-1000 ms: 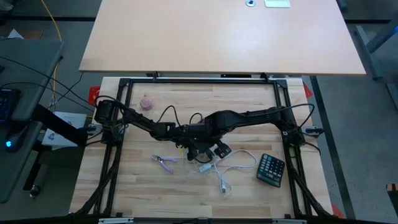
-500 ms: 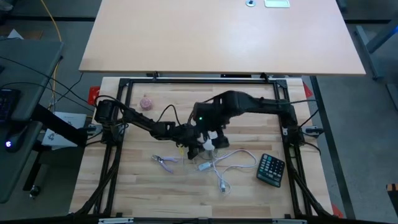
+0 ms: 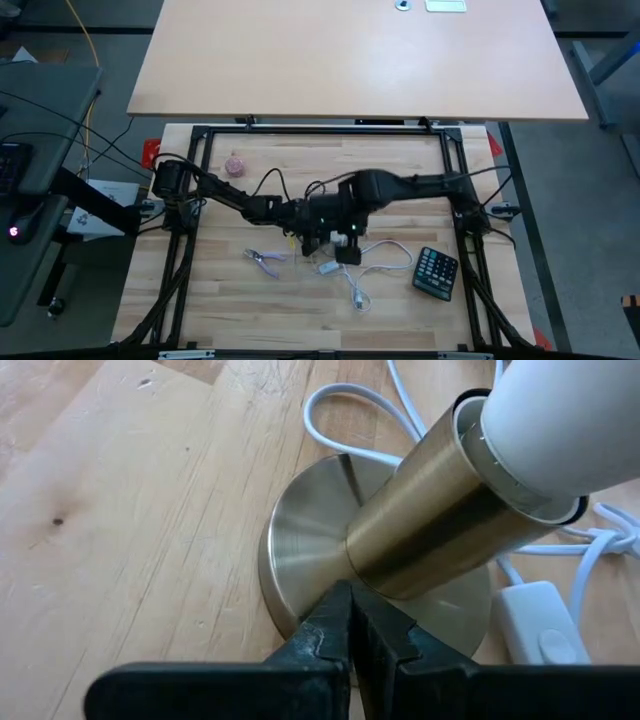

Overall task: Screw lightbulb
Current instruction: Remove the lightbulb from the lamp

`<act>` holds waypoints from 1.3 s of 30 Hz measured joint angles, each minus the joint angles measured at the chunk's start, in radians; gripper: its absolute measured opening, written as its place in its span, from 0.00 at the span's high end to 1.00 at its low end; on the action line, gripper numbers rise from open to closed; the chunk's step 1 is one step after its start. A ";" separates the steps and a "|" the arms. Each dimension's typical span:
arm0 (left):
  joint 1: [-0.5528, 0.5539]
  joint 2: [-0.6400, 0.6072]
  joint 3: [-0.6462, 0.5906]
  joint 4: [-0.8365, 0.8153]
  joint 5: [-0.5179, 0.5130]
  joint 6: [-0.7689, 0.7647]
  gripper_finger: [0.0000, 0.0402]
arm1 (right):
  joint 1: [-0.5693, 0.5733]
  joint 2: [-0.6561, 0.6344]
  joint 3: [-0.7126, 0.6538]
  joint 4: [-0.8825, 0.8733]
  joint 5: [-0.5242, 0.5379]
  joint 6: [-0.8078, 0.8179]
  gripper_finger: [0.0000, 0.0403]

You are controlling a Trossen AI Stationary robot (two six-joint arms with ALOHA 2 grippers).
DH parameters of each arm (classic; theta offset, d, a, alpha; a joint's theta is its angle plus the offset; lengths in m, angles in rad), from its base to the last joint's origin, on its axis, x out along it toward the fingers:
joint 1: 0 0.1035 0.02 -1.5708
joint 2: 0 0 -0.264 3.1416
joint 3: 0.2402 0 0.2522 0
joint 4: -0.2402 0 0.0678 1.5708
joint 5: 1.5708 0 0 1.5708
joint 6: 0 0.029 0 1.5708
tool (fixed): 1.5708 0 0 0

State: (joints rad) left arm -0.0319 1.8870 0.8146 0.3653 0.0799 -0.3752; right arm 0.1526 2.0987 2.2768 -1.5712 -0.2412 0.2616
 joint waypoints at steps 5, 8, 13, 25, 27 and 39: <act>0.000 0.000 0.000 -0.001 0.004 -0.041 1.00 | 0.065 0.003 -0.016 0.001 0.212 0.208 0.04; 0.000 0.000 0.000 -0.002 0.004 -0.042 1.00 | 0.072 0.001 -0.016 0.001 0.303 0.462 0.04; 0.000 0.000 0.000 -0.002 0.003 -0.042 1.00 | 0.051 0.002 -0.016 0.056 0.279 0.746 0.04; 0.017 0.000 0.000 0.000 0.006 -0.024 1.00 | 0.019 0.116 -0.016 0.034 0.316 0.565 0.04; 0.017 0.000 0.000 0.000 0.005 -0.033 1.00 | 0.017 0.136 -0.016 0.011 0.319 0.547 0.04; 0.018 0.000 0.000 0.000 0.000 -0.034 1.00 | -0.010 0.156 -0.016 0.022 0.353 0.515 0.05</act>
State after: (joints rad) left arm -0.0143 1.8870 0.8146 0.3653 0.0802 -0.4095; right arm 0.1425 2.2547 2.2612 -1.5494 0.1113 0.7765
